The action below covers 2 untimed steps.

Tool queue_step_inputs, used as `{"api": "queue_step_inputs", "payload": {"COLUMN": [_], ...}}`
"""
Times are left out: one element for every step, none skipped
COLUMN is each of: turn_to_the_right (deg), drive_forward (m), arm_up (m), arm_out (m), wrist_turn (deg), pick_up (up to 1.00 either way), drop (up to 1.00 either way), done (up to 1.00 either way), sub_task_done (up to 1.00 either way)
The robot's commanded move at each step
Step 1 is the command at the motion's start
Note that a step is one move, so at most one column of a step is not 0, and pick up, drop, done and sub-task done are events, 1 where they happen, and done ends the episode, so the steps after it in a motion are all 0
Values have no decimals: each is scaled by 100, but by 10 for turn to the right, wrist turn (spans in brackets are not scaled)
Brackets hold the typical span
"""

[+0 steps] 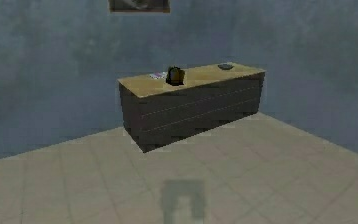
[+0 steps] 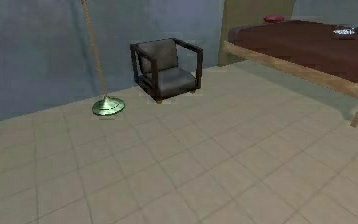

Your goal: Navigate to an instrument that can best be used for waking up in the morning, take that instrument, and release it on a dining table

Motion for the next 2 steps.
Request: {"api": "queue_step_inputs", "payload": {"turn_to_the_right": [-150, 0], "drive_forward": [0, 100], "arm_up": [0, 0], "arm_out": [0, 0], "wrist_turn": [0, 0], "pick_up": [0, 0], "drop": [0, 0], "done": [0, 0], "sub_task_done": [0, 0]}}
